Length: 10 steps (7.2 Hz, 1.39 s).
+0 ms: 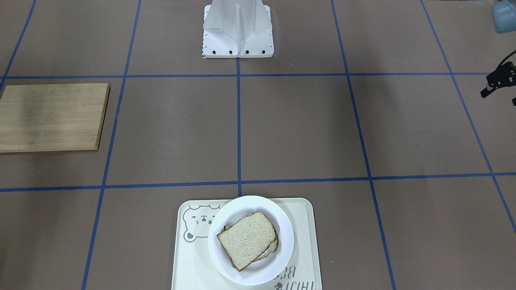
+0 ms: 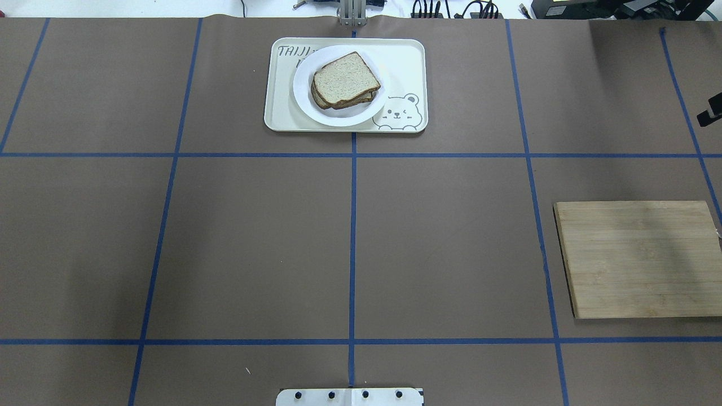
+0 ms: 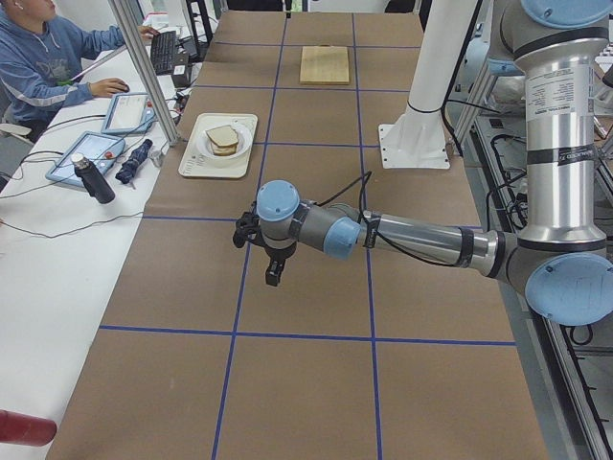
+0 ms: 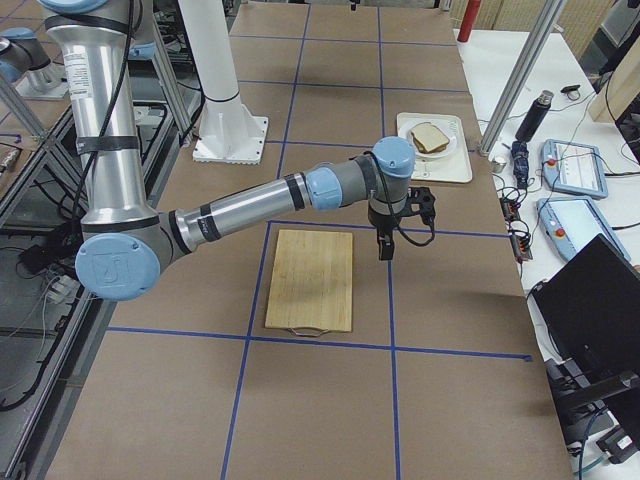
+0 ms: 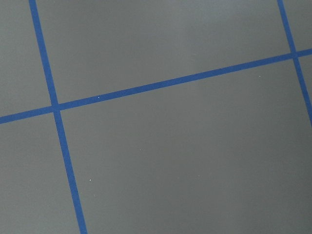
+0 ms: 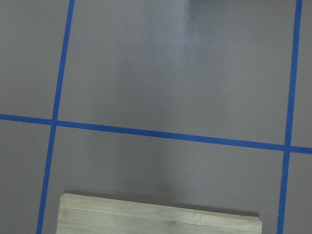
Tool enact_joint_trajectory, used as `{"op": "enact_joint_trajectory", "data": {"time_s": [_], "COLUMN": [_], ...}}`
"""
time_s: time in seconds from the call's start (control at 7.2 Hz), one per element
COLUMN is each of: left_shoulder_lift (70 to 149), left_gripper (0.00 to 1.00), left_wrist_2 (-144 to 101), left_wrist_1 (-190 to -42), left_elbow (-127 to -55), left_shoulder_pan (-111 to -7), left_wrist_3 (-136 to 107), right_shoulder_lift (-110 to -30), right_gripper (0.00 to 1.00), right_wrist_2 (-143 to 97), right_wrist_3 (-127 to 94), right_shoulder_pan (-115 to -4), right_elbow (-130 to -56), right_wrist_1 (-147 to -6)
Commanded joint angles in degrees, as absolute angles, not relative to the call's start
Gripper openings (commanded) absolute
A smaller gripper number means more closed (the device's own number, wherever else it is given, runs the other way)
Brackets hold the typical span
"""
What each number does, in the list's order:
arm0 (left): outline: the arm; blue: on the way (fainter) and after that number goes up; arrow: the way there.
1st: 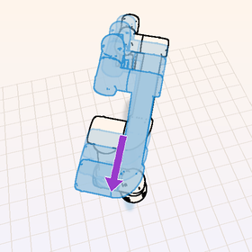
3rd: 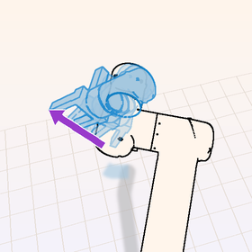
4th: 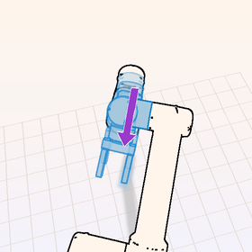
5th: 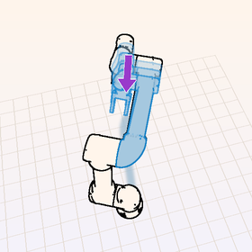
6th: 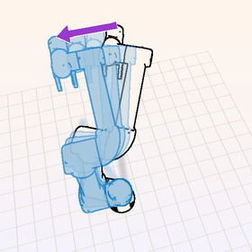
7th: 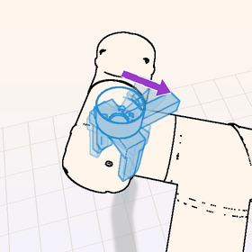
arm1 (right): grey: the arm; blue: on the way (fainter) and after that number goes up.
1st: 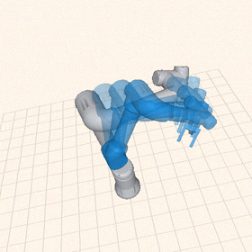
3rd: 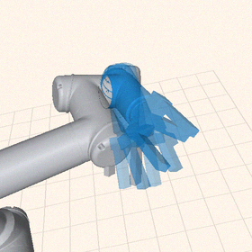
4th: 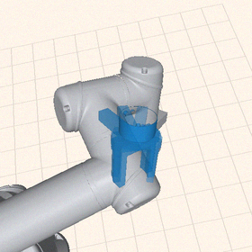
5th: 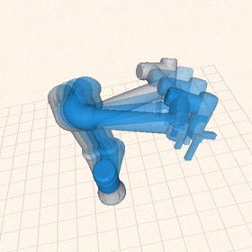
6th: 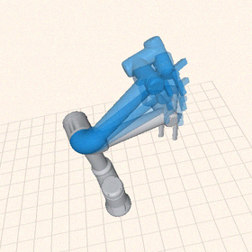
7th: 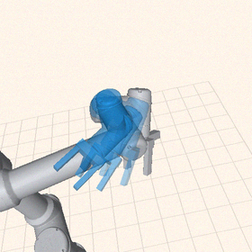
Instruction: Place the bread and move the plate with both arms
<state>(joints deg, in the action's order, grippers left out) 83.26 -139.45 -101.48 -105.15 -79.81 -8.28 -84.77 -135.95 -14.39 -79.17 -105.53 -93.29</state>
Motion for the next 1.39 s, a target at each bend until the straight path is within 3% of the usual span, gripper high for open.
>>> {"op": "enact_joint_trajectory", "data": {"time_s": [0.0,1.25], "left_shoulder_lift": [83.4,83.8], "left_gripper": [0.99,0.99], "left_wrist_2": [-139.5,-139.7], "left_wrist_1": [-101.5,-101.6], "left_elbow": [-105.3,-105.2], "left_shoulder_pan": [-80.2,-80.2], "left_wrist_3": [-8.4,-8.6], "right_shoulder_lift": [-84.9,-84.1], "right_gripper": [1.0,1.0], "right_wrist_2": [-135.7,-132.8], "right_wrist_3": [-14.8,-14.7], "right_shoulder_pan": [-79.2,-79.1], "right_elbow": [-105.6,-105.1], "right_wrist_1": [-93.3,-93.3]}}
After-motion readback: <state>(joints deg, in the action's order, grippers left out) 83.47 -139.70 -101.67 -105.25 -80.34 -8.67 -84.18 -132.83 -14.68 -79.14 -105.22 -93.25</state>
